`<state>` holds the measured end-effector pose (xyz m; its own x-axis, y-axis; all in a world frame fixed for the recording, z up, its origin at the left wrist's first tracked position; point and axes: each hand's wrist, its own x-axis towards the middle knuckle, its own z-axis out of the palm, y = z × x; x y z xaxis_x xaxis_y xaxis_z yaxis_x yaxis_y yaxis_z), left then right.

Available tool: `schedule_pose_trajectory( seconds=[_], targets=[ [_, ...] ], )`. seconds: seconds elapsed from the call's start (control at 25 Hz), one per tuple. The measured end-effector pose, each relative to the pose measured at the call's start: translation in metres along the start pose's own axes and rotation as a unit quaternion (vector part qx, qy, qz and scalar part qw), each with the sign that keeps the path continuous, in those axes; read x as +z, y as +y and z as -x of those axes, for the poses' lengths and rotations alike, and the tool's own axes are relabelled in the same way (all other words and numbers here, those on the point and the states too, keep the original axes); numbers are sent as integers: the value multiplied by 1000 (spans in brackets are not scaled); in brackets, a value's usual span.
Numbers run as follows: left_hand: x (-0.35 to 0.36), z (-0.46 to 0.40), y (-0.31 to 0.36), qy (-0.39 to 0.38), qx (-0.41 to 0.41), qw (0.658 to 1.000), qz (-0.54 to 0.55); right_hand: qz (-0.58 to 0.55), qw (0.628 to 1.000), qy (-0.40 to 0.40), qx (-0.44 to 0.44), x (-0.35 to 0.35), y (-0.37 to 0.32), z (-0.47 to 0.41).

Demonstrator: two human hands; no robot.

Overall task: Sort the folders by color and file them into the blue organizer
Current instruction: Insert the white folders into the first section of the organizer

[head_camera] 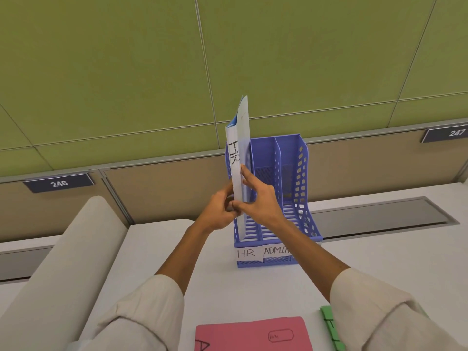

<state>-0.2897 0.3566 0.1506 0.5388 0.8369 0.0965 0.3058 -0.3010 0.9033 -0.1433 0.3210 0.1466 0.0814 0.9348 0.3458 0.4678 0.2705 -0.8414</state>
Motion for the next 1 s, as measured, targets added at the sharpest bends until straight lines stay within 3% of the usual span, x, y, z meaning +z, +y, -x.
schedule_pose_trajectory(
  seconds=[0.28, 0.56, 1.0],
  targets=[
    [18, 12, -29, -13, -38, 998, 42, 17, 999, 8, 32, 21, 12, 21],
    [43, 25, -60, -13, -130, 980, 151, 28, 992, -21, 125, 41, 39, 39],
    [53, 23, -60, -23, -166, 978, 124, 79, 987, -16, 137, 39, 51, 47]
  ],
)
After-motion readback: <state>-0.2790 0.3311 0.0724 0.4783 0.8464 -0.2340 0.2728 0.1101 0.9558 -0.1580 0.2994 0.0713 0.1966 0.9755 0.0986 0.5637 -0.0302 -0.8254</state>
